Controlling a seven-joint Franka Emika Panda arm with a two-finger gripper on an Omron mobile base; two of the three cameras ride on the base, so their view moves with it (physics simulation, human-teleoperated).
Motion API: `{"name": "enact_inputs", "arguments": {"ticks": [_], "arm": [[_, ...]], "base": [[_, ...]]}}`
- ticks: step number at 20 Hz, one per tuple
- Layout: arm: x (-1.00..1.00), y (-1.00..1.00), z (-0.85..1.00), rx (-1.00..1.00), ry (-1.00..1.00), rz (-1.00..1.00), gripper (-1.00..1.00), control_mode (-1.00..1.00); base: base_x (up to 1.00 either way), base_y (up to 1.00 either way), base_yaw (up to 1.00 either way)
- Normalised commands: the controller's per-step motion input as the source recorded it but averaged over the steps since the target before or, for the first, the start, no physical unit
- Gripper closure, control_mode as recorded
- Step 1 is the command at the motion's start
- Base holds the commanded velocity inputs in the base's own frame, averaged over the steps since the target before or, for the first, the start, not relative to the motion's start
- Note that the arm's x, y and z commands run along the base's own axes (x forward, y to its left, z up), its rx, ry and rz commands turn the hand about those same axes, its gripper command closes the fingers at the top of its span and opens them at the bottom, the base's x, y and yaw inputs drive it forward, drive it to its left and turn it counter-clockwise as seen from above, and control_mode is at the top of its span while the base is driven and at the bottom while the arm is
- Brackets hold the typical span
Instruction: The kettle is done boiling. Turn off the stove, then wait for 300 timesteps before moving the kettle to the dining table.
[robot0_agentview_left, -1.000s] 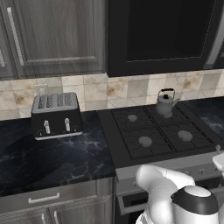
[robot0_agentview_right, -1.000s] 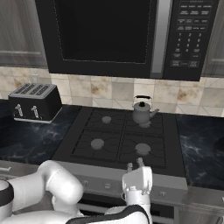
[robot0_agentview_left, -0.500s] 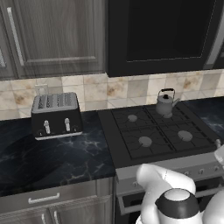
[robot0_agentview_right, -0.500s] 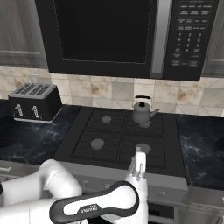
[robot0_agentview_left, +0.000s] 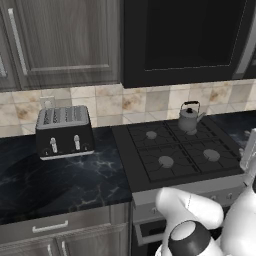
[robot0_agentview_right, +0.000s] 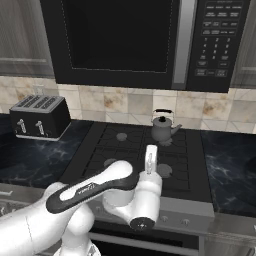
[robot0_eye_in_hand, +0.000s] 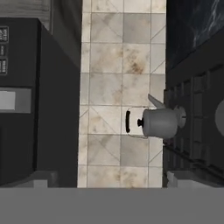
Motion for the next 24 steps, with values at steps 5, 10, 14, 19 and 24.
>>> {"name": "enact_inputs", "arguments": {"ticks": [5,10,14,19,24], "arm": [[0.49,0.07,0.18,-0.12,0.28,-0.04,-1.00,-1.00],[0.46,0.08,0.12,-0.11,0.25,-0.05,-1.00,-1.00],[0.45,0.12,0.08,-0.10,0.23,-0.07,-1.00,-1.00],[0.44,0.15,0.01,-0.12,0.20,-0.09,-1.00,-1.00],[0.40,0.15,0.00,-0.13,0.20,-0.12,-1.00,-1.00]], "base": [[0.00,0.00,0.00],[0.00,0.00,0.00],[0.00,0.00,0.00],[0.00,0.00,0.00],[0.00,0.00,0.00]]}}
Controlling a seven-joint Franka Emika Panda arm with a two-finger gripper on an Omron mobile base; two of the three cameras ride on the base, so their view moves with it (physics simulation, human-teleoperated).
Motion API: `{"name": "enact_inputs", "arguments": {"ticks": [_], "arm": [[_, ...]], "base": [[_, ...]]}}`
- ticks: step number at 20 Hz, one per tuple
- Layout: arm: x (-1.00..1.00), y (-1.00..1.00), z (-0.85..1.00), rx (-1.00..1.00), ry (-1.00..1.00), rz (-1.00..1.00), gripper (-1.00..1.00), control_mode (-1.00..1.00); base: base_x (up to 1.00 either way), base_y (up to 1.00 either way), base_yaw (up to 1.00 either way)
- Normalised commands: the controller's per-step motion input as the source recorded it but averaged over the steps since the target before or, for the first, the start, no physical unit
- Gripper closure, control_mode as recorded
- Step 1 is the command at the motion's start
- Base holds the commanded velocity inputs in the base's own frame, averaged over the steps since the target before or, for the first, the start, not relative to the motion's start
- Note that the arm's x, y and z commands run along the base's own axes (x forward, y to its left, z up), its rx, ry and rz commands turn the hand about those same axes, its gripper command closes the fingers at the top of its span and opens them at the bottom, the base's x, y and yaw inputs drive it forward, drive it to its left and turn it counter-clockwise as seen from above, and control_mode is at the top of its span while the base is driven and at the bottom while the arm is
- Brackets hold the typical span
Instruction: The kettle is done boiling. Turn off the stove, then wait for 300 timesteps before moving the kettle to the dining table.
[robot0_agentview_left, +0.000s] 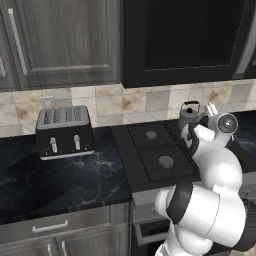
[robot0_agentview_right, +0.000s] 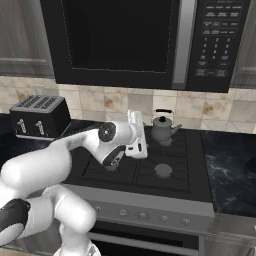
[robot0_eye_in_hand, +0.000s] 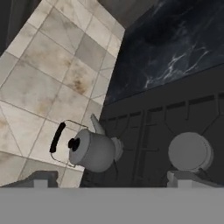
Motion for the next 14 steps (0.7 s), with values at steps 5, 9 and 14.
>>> {"name": "enact_inputs", "arguments": {"ticks": [5,9,14], "arm": [[0.36,0.15,0.03,-0.12,0.20,-0.12,-1.00,-1.00],[0.25,0.11,0.01,-0.09,0.15,-0.09,-1.00,-1.00],[0.02,0.00,0.00,0.00,0.00,0.00,-1.00,-1.00]], "base": [[0.00,0.00,0.00],[0.00,0.00,0.00],[0.00,0.00,0.00]]}}
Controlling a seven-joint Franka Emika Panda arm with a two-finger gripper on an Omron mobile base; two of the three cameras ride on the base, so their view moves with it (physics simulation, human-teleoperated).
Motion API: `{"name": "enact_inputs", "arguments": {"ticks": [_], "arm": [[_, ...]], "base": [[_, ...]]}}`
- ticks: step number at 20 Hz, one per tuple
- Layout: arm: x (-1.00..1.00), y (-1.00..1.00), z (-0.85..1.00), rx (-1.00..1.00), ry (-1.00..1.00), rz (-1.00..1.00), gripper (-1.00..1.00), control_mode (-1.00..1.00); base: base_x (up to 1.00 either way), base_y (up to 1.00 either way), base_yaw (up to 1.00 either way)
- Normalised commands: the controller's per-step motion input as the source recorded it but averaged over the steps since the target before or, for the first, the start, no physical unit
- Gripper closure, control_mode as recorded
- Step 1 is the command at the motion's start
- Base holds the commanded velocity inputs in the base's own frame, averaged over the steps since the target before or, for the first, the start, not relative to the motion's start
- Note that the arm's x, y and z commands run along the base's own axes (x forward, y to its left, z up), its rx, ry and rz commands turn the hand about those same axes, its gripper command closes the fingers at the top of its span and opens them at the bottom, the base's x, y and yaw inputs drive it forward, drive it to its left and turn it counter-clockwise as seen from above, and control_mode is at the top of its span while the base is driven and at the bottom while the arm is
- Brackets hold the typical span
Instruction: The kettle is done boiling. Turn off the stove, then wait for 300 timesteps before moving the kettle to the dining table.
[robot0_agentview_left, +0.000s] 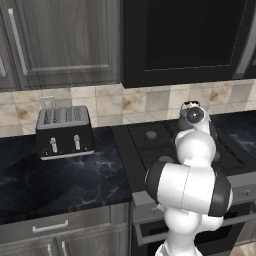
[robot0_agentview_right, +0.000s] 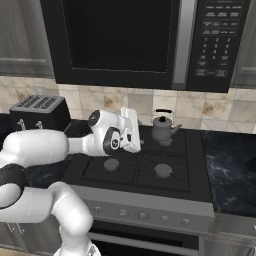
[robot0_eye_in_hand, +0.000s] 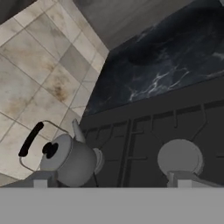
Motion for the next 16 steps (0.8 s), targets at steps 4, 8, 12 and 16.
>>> {"name": "enact_inputs", "arguments": {"ticks": [4,8,12,16], "arm": [[0.19,0.00,0.00,-0.02,0.07,-0.02,-1.00,-1.00],[0.26,0.03,0.05,-0.05,0.13,-0.05,-1.00,-1.00],[0.29,0.07,0.06,-0.07,0.17,-0.06,-1.00,-1.00],[0.30,0.13,0.00,-0.08,0.17,-0.07,-1.00,-1.00]], "base": [[0.00,0.00,0.00],[0.00,0.00,0.00],[0.00,0.00,0.00],[0.00,0.00,0.00]]}}
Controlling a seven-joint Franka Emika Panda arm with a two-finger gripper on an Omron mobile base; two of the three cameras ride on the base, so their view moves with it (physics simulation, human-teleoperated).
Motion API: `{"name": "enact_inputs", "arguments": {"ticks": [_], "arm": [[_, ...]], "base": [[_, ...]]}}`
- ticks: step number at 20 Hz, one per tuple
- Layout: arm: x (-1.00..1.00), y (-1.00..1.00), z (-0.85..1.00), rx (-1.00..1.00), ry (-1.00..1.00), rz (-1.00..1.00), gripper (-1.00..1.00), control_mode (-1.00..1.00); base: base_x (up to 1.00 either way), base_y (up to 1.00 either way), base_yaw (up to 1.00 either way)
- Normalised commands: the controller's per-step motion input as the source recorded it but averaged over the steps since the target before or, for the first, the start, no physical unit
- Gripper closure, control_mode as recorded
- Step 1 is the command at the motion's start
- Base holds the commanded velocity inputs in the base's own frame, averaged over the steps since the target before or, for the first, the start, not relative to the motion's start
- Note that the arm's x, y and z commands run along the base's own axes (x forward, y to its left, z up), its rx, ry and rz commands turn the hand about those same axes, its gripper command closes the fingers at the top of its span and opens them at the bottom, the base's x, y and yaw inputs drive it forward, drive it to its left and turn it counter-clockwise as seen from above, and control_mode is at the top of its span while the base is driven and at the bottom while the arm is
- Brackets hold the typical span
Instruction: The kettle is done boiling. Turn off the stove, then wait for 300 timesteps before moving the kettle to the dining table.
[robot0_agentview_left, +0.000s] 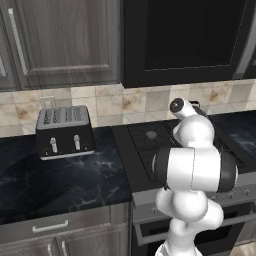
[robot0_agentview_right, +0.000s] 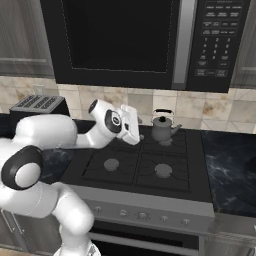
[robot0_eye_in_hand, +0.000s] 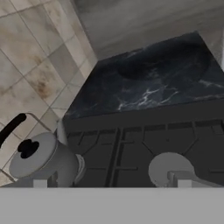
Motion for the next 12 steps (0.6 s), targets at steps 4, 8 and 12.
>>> {"name": "enact_inputs", "arguments": {"ticks": [4,8,12], "arm": [[0.15,0.08,0.00,-0.09,0.07,-0.04,-1.00,-1.00],[0.00,0.00,-0.01,-0.07,-0.01,0.00,-1.00,-1.00],[0.08,0.00,0.00,-0.08,0.00,0.00,-1.00,-1.00]], "base": [[0.00,0.00,0.00],[0.00,0.00,0.00],[0.00,0.00,0.00]]}}
